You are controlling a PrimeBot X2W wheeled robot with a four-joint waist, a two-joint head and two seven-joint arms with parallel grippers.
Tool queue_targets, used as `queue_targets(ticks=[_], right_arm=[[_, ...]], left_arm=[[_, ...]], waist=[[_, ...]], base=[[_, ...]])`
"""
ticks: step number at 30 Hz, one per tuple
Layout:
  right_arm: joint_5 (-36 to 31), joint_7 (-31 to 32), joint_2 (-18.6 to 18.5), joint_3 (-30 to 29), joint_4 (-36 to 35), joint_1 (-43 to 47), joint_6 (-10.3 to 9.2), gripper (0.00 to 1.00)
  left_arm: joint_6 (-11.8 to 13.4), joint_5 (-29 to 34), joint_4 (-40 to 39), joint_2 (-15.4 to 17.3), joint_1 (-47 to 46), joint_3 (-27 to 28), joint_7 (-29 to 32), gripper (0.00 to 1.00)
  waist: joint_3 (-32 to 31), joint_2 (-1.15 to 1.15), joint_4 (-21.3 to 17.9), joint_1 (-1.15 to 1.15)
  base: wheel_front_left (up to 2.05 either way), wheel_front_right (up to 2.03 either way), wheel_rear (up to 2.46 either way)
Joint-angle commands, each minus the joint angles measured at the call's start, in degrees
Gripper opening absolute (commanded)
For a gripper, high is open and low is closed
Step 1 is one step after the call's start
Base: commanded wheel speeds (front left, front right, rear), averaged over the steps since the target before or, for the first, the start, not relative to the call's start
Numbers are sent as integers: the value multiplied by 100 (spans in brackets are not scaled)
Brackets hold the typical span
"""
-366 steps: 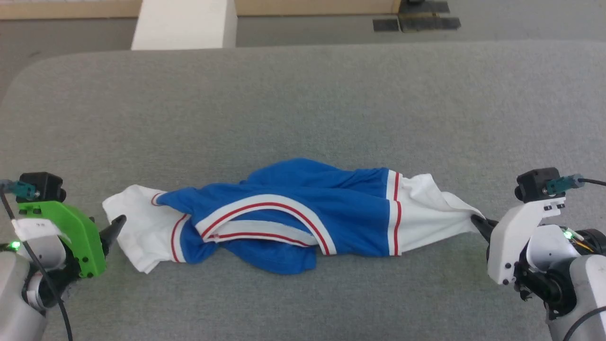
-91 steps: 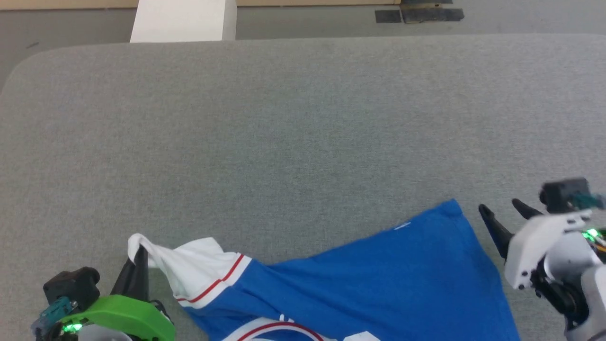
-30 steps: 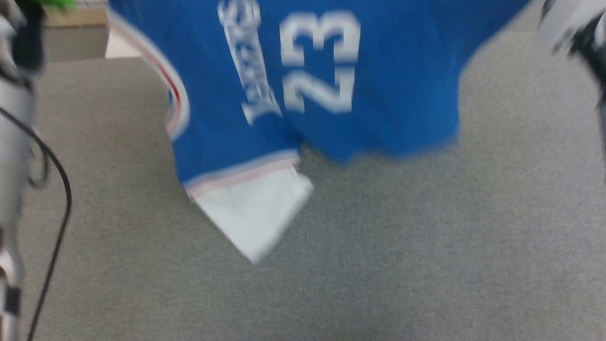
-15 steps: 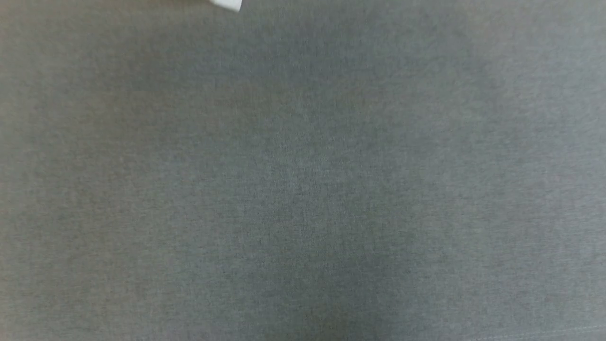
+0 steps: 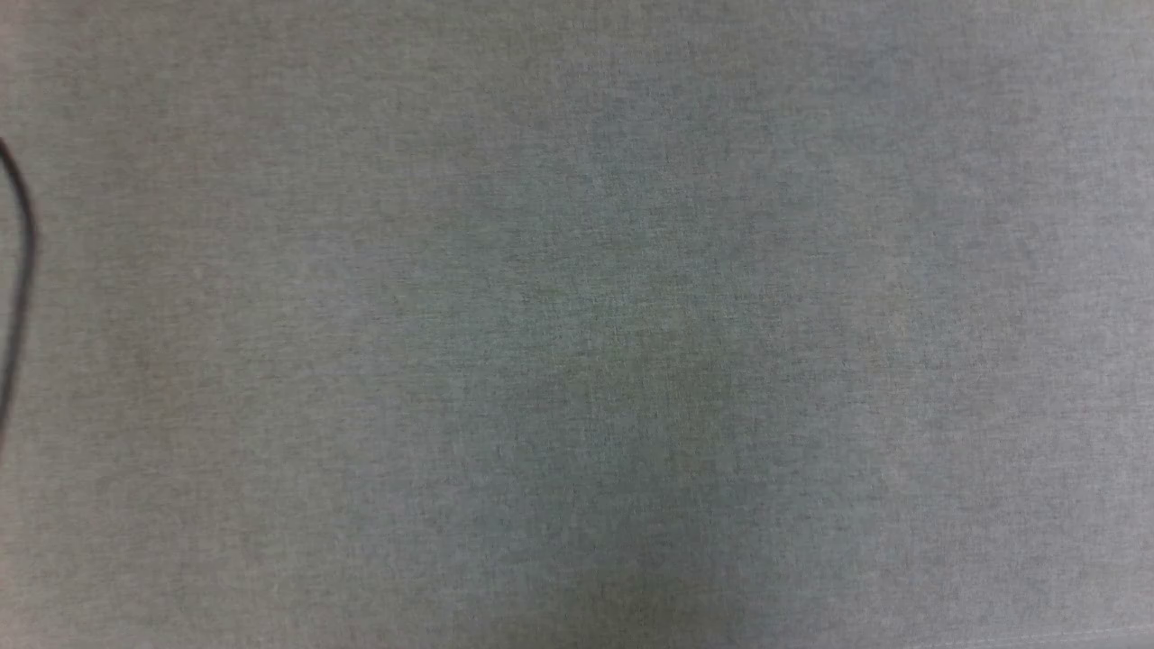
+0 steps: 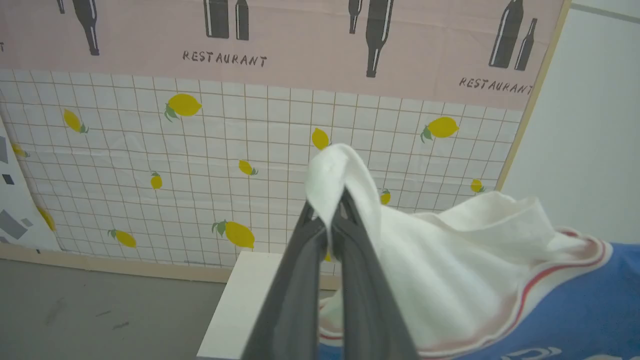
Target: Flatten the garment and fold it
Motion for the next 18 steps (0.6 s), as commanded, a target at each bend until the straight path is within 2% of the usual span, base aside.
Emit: queue_targets(ticks=[1,4,9,18], right_arm=[[98,-91,24,128,90,143,-11,0],[287,-174,62,410,249,502,-11,0],[723,-300,41,935,320,1582,-11,0],[1562,-426,-399,1506,-401,3963,-11,0]], left_arm=[[-63,-121,100,-35,249,23,-69,0],[-149,-266,252,-113,723,53,-144,0],[-250,-595,270,-239,1977,163,-239,0],[-277,-918,-557,-245,4869,306,-266,0]], waist=[[-167,69,58,-2],[-406,69,112,-2],[-1025,69,229,-2],[-2004,69,324,-2]], base=[[0,0,0],[0,0,0],[0,0,0],[0,0,0]])
